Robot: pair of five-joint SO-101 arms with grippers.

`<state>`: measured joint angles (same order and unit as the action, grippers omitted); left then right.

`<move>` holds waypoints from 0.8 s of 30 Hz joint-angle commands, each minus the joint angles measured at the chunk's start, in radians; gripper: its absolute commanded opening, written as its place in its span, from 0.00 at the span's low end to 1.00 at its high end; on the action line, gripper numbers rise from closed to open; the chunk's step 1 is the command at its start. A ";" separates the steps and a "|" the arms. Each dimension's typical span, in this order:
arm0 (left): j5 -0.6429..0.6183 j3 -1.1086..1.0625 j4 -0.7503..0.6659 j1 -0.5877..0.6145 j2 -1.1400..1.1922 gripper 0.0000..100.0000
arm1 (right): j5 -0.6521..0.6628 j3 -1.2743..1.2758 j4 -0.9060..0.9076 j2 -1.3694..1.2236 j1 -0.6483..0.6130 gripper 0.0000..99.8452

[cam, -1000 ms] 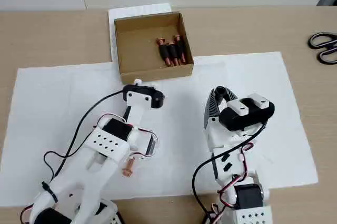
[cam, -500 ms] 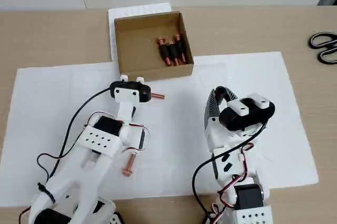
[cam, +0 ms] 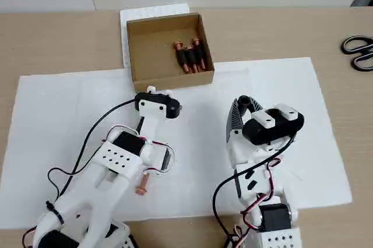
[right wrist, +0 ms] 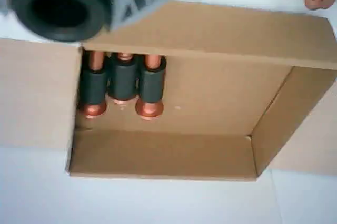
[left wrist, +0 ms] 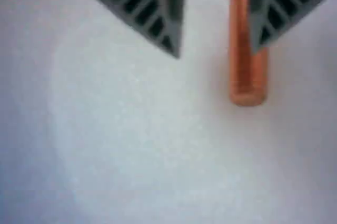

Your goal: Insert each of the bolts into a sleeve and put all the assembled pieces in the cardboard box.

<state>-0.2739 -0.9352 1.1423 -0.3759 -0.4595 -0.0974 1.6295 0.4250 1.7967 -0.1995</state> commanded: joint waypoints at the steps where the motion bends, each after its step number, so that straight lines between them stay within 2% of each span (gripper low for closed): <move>1: 0.005 0.005 -0.018 -0.003 -0.003 0.10 | 0.009 -0.025 -0.008 0.018 0.010 0.00; 7: 0.005 -0.022 -0.041 0.014 -0.003 0.10 | 0.009 -0.026 -0.008 0.018 0.010 0.00; 14: 0.052 -0.039 -0.064 0.110 0.009 0.10 | 0.009 -0.026 -0.010 0.018 0.008 0.00; 18: 0.060 -0.036 -0.114 0.107 0.129 0.10 | 0.011 -0.026 -0.071 0.018 0.012 0.00; 21: 0.060 0.019 -0.100 0.084 0.239 0.10 | 0.012 -0.026 -0.104 0.018 0.010 0.00; 24: 0.061 0.070 -0.072 0.043 0.292 0.05 | 0.012 -0.018 -0.097 0.016 0.008 0.00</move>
<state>-0.2140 -0.8922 1.0656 -0.3023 -0.2401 -0.0974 1.6295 0.3544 1.7967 -0.1995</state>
